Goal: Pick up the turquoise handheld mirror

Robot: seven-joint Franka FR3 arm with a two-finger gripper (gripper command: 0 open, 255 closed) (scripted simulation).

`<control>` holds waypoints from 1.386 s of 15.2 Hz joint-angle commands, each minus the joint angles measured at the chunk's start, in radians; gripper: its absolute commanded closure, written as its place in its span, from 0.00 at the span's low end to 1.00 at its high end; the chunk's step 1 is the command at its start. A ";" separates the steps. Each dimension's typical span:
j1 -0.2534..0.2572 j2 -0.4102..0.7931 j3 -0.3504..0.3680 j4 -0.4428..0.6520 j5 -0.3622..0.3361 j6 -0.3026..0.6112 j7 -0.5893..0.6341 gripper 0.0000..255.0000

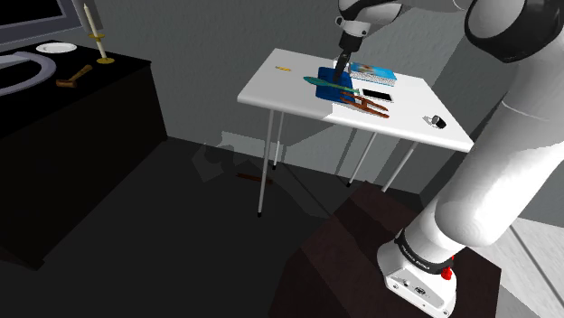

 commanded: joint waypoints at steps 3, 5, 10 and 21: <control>-0.041 0.137 0.003 0.145 0.069 -0.008 -0.082 0.00; -0.041 0.142 0.005 0.124 0.072 0.017 -0.085 0.00; -0.042 0.159 0.010 0.071 0.085 0.085 -0.095 0.00; -0.041 0.156 0.009 0.067 0.083 0.086 -0.095 1.00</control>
